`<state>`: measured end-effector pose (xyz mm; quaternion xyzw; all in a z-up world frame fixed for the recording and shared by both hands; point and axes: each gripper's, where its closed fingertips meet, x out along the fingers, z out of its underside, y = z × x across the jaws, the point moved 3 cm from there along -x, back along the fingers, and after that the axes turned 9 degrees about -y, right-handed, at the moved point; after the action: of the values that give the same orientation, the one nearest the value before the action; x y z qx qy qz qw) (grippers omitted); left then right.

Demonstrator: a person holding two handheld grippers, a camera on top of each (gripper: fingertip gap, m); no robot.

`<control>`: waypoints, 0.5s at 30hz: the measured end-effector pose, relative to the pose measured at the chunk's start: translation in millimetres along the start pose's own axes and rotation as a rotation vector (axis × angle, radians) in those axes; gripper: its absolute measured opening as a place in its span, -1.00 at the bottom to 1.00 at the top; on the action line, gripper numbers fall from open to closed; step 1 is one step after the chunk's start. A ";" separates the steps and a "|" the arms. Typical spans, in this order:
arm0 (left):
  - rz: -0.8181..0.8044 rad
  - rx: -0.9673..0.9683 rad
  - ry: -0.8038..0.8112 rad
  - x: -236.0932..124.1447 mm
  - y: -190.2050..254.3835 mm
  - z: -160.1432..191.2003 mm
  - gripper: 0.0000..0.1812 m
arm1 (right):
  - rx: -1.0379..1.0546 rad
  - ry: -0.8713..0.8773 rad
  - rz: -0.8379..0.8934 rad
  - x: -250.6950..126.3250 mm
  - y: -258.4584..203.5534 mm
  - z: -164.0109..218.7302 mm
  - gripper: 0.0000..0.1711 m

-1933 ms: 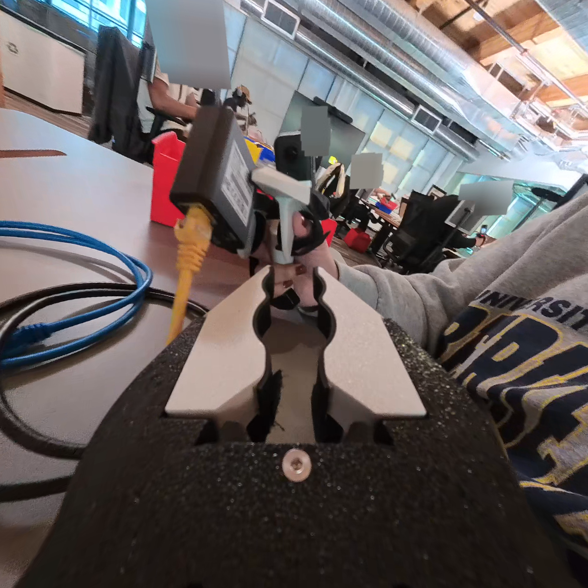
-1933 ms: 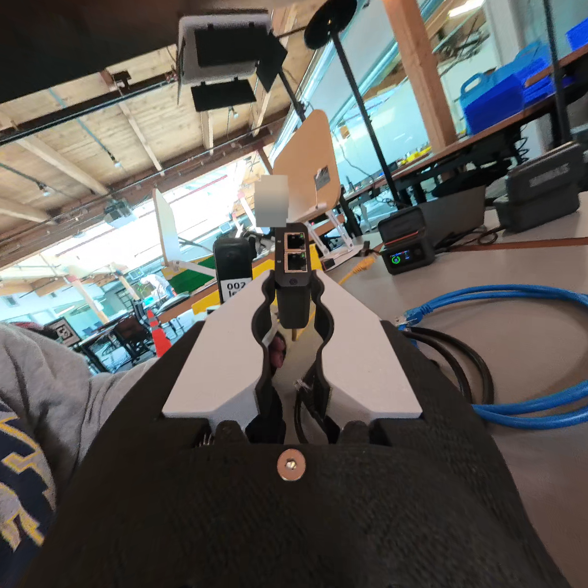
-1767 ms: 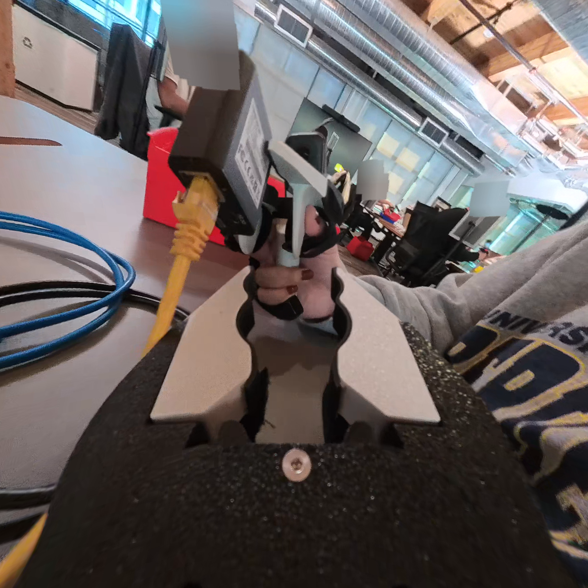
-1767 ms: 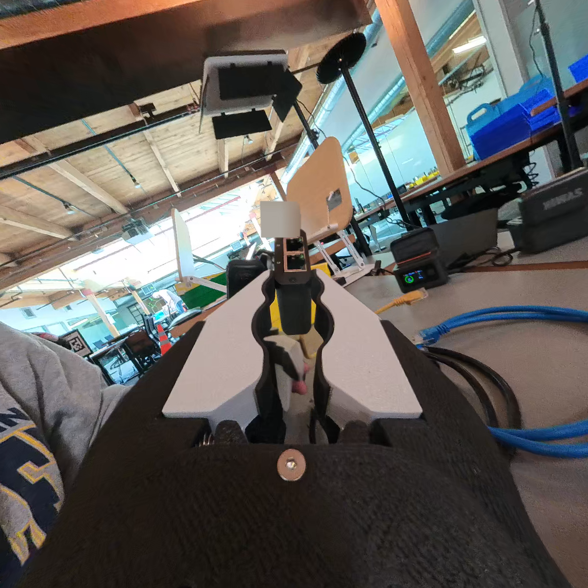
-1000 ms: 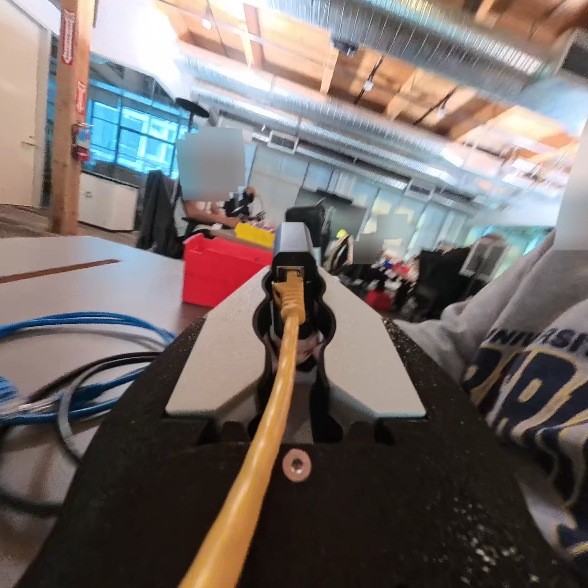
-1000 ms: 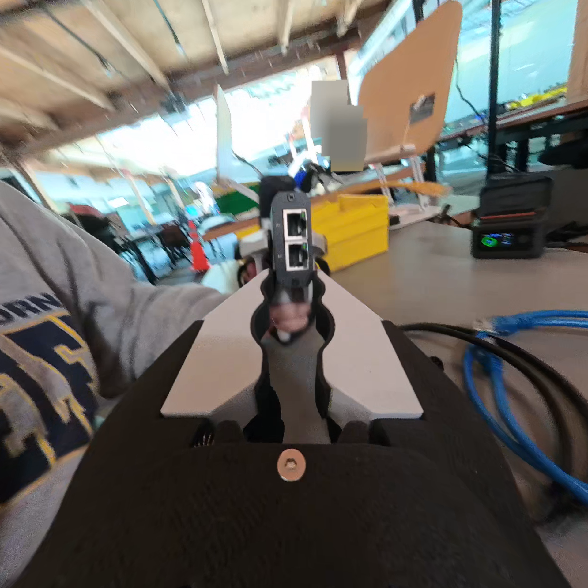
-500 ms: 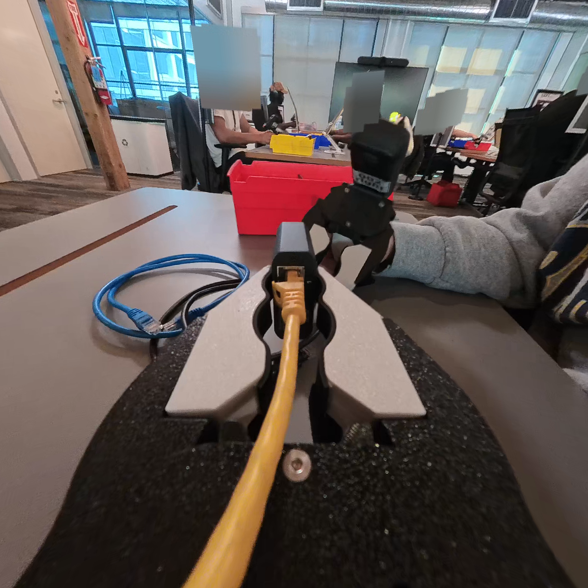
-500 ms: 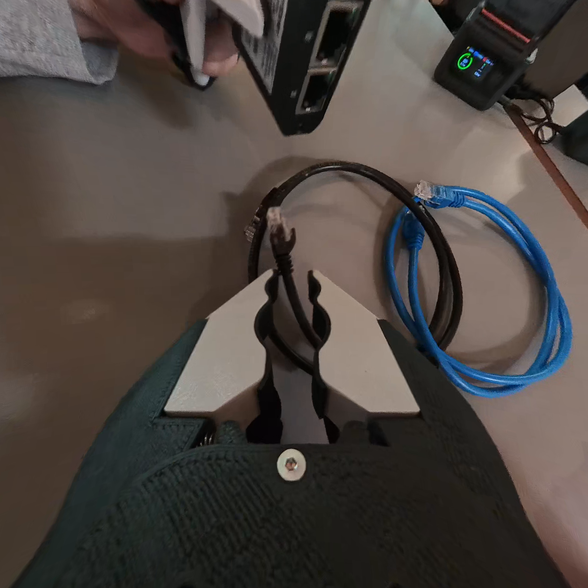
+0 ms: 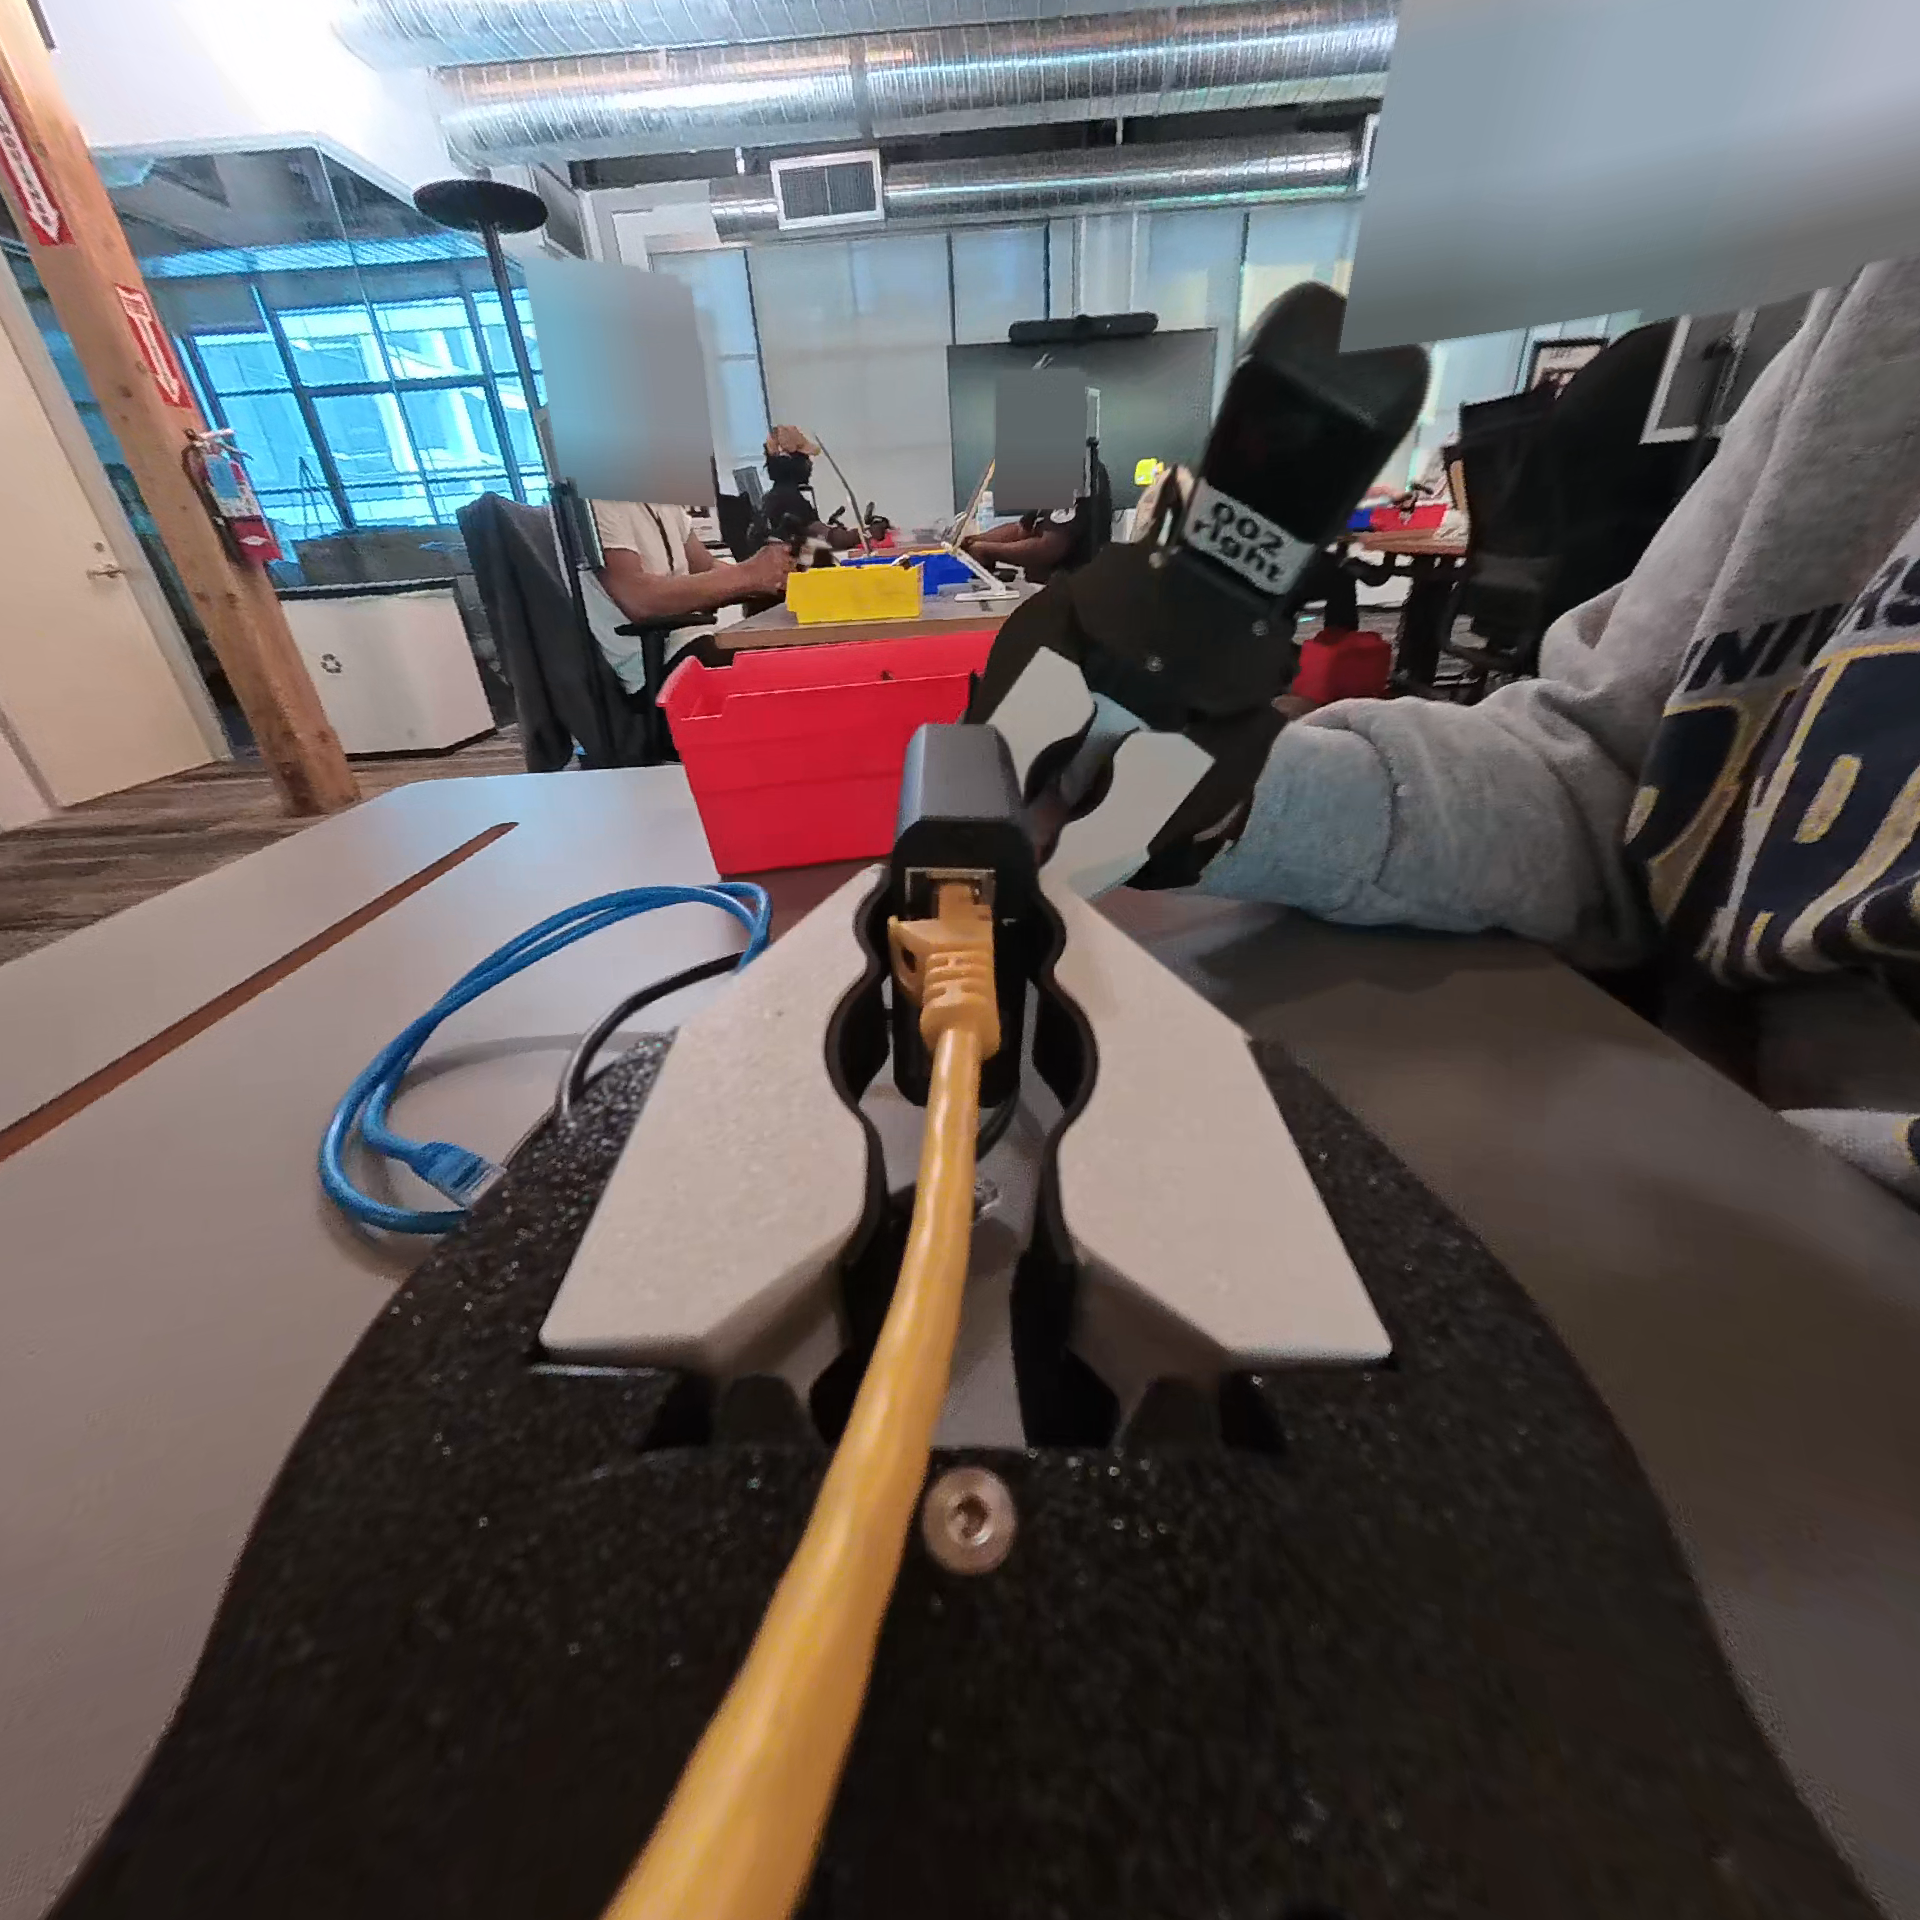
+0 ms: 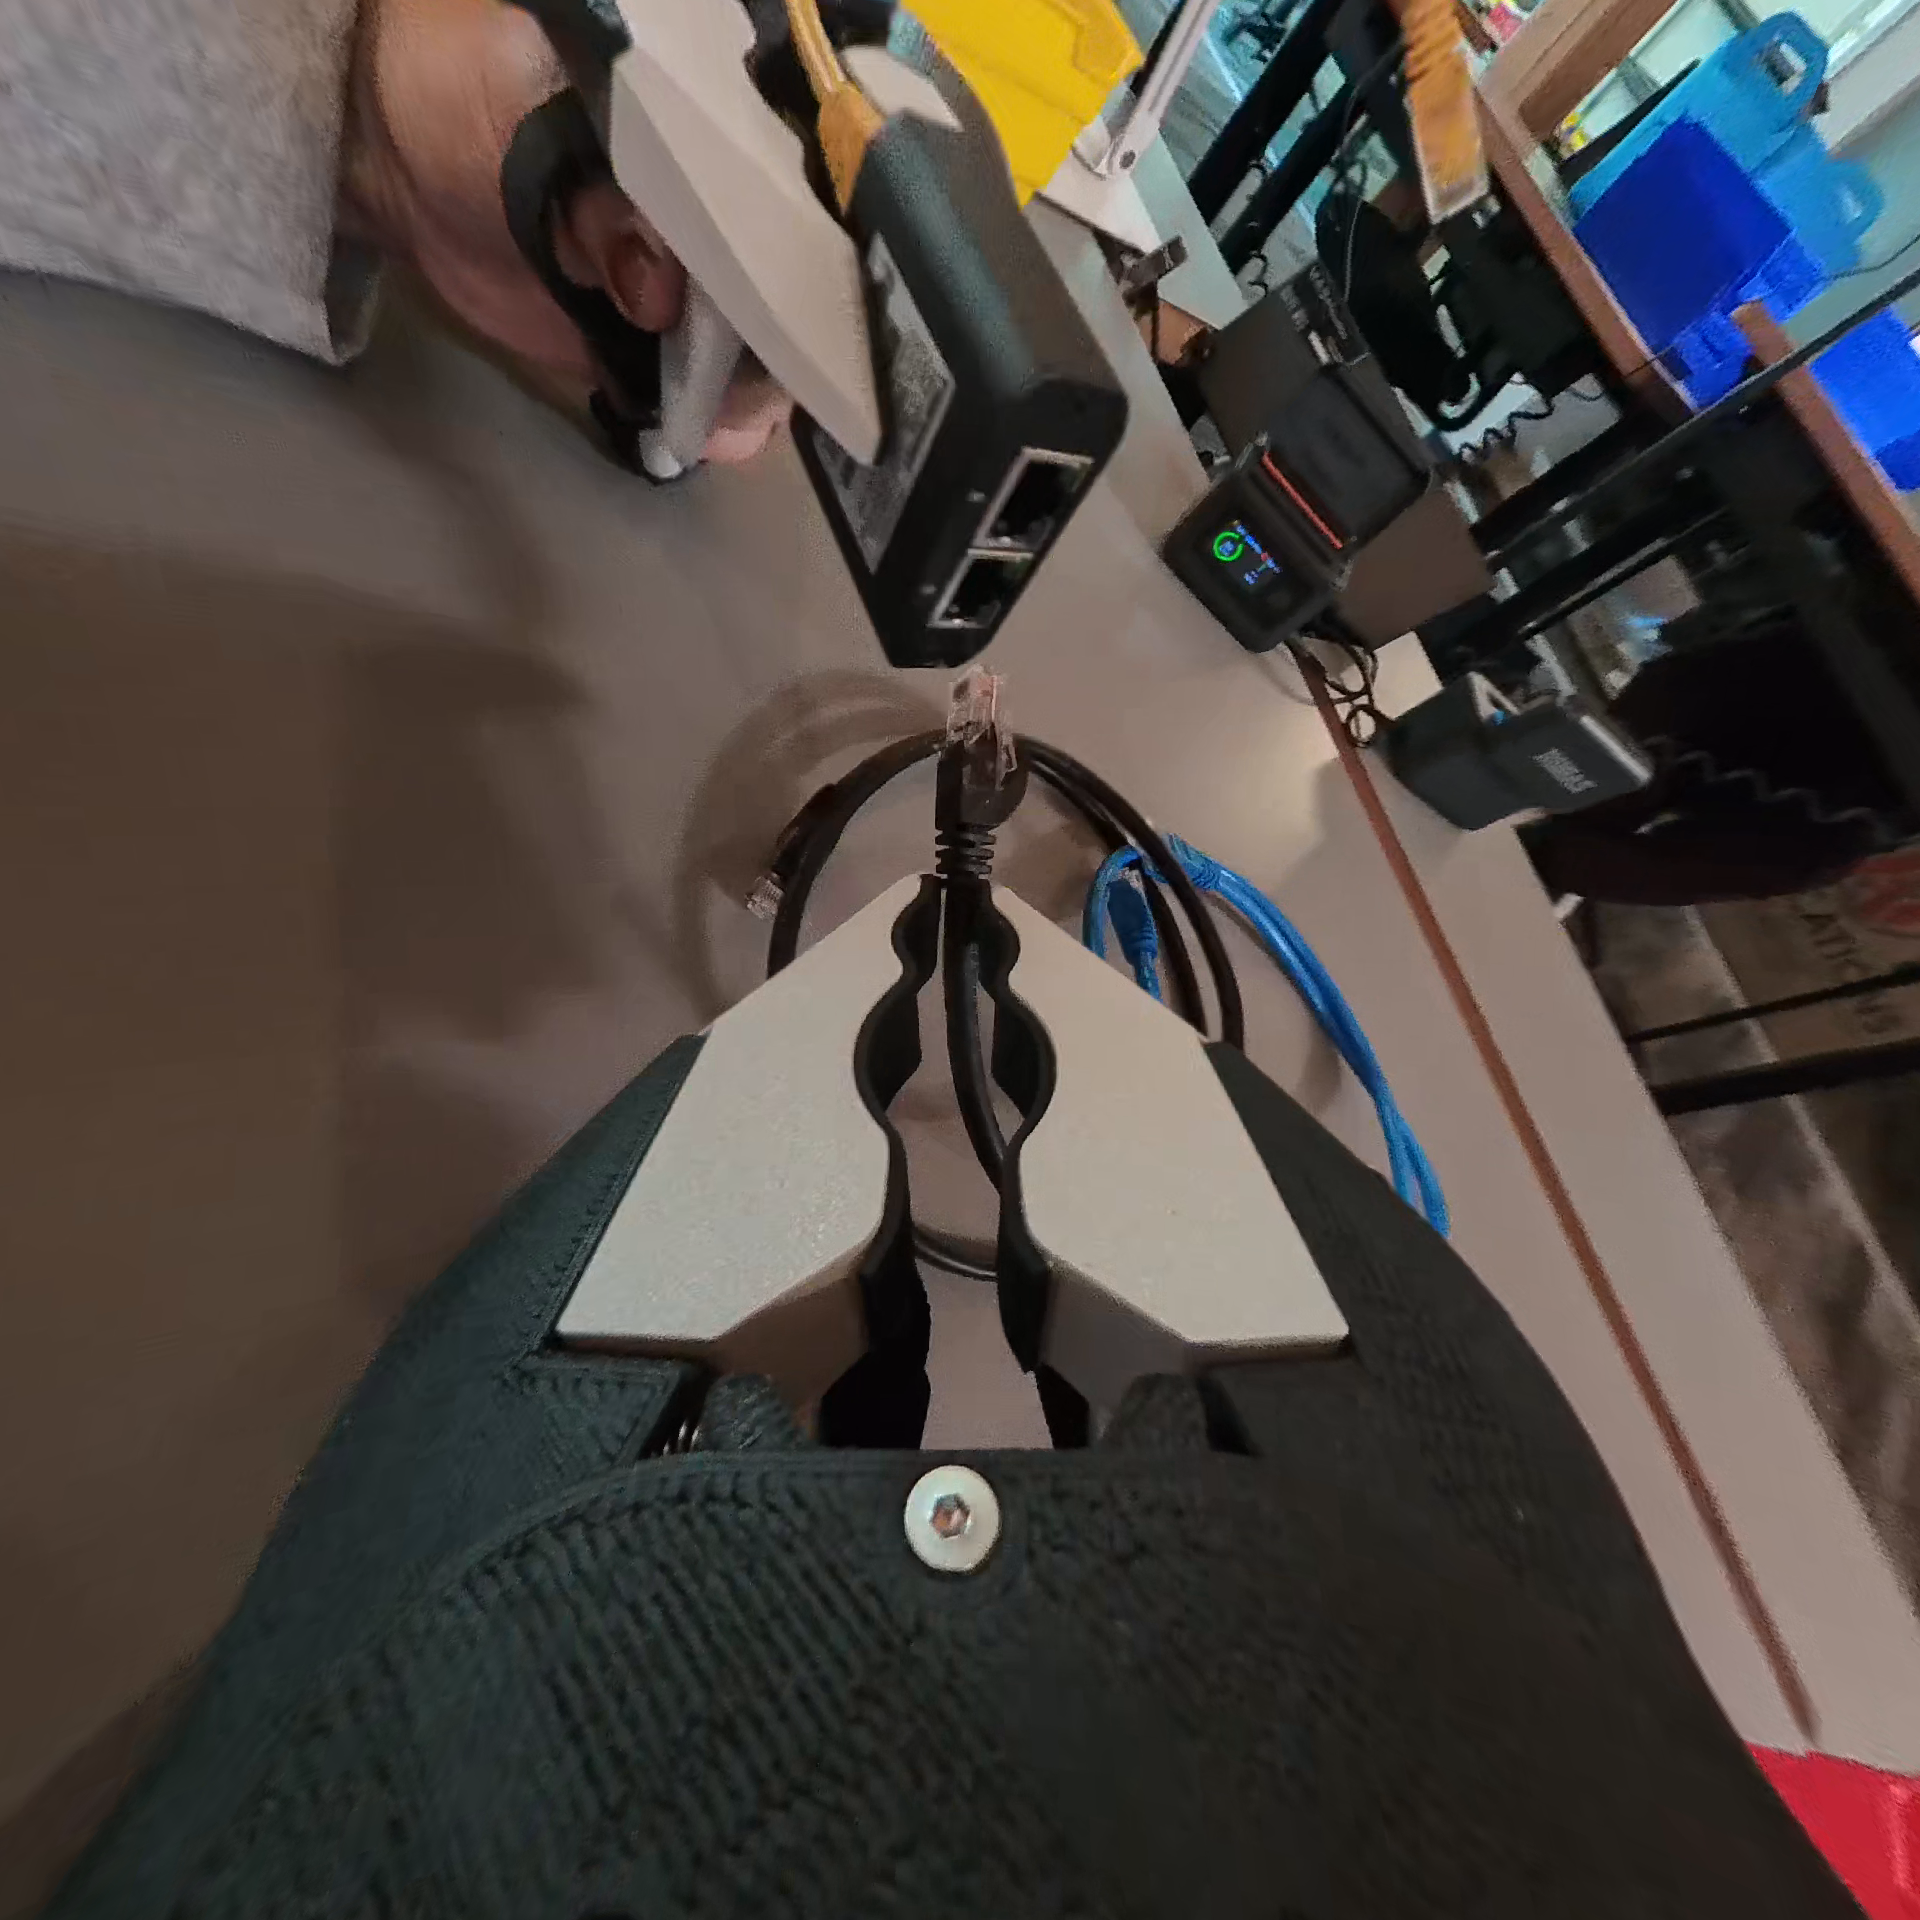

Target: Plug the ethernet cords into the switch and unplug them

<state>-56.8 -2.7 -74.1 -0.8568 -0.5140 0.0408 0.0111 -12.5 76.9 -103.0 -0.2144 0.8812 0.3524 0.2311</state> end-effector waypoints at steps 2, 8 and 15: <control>-0.024 0.045 -0.012 -0.6 -0.5 1.5 -0.77 | -0.044 -0.020 0.032 1.5 -1.6 -0.5 -0.95; -0.064 0.200 -0.048 -2.0 2.1 7.3 -0.77 | -0.113 -0.040 0.089 0.3 -3.1 -3.5 -0.95; -0.071 0.233 -0.073 -1.0 3.7 10.1 -0.77 | -0.207 -0.078 0.168 -1.4 -2.9 -4.6 -0.95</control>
<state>-54.8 -5.5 -84.4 -0.8290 -0.5357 0.1309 0.0933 -10.9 71.9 -100.8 -0.1487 0.8452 0.4678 0.2113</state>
